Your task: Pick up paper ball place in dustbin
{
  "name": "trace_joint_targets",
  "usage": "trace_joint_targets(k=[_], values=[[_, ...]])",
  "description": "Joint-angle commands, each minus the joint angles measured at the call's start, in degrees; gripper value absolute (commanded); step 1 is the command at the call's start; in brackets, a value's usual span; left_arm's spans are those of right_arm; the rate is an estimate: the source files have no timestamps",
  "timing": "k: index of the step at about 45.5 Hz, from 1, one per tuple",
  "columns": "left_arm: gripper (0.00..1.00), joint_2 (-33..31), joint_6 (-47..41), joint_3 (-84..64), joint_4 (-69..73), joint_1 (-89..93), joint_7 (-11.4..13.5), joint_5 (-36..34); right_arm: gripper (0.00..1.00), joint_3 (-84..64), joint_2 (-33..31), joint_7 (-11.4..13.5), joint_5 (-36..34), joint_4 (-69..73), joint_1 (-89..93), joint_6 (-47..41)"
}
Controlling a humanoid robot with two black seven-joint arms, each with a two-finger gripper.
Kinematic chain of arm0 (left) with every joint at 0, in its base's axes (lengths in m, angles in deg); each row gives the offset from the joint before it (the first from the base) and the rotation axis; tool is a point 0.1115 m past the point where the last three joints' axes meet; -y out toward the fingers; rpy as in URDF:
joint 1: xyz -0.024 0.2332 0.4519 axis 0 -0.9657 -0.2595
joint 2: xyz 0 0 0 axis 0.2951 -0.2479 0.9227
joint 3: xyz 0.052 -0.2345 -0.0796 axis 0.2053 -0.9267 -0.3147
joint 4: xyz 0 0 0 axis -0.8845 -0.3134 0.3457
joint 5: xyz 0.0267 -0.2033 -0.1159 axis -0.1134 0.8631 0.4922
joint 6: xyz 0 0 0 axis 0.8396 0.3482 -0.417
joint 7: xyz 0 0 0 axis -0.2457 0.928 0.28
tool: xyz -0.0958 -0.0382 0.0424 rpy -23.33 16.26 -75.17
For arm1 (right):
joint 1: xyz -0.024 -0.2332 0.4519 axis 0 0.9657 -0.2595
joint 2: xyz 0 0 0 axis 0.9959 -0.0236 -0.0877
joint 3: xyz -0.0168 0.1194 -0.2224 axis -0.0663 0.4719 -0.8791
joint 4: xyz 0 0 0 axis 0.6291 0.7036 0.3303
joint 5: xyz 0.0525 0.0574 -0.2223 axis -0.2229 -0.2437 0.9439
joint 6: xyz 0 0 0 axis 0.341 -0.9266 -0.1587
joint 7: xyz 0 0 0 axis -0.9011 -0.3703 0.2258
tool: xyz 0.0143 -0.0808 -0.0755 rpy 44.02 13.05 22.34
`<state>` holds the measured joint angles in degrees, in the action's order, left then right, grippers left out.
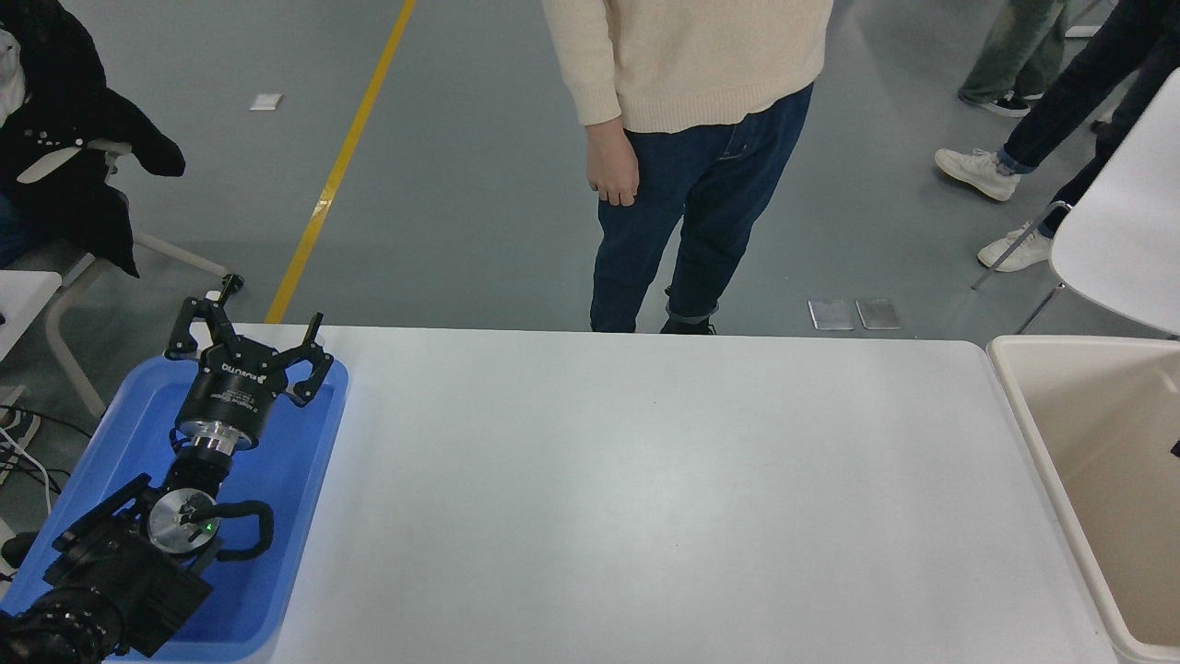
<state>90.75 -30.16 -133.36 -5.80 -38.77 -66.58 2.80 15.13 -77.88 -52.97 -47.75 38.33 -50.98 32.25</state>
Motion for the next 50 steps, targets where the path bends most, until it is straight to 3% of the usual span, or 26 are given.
trace_joint_targets(k=[1, 10, 11, 14, 17, 18, 19, 36, 50], values=[[1.0, 0.03, 0.0, 0.0, 0.0, -0.05, 0.0, 0.05, 0.0, 0.85, 3.0, -0.02, 0.09, -5.0, 2.87, 4.18], [1.0, 0.03, 0.0, 0.0, 0.0, -0.05, 0.0, -0.04, 0.0, 1.12, 3.09, -0.02, -0.17, -5.35, 4.02, 4.71], [1.0, 0.03, 0.0, 0.0, 0.0, 0.04, 0.0, 0.05, 0.05, 1.12, 3.09, -0.02, -0.17, -5.61, 4.19, 4.97], [1.0, 0.03, 0.0, 0.0, 0.0, 0.04, 0.0, 0.05, 0.42, 1.03, 3.18, -0.02, -0.17, -6.84, 4.37, 6.37], [1.0, 0.02, 0.0, 0.0, 0.0, -0.05, 0.0, 0.05, 0.86, 1.12, 3.18, -0.02, -0.17, -7.72, 4.37, 7.96], [1.0, -0.06, 0.0, 0.0, 0.0, 0.04, 0.0, -0.04, 0.95, 1.12, 3.18, -0.02, -0.17, -7.9, 4.37, 8.31], [1.0, 0.02, 0.0, 0.0, 0.0, 0.04, 0.0, 0.05, 0.99, 1.12, 3.09, -0.02, -0.26, -7.9, 4.46, 8.66], [1.0, 0.03, 0.0, 0.0, 0.0, 0.04, 0.0, -0.04, 1.0, 5.15, 3.88, -0.11, -0.35, -7.11, 4.37, 9.19], [1.0, -0.06, 0.0, 0.0, 0.0, 0.04, 0.0, -0.04, 1.0, 47.93, -1.74, -0.11, 0.53, -0.62, 3.93, 8.4]])
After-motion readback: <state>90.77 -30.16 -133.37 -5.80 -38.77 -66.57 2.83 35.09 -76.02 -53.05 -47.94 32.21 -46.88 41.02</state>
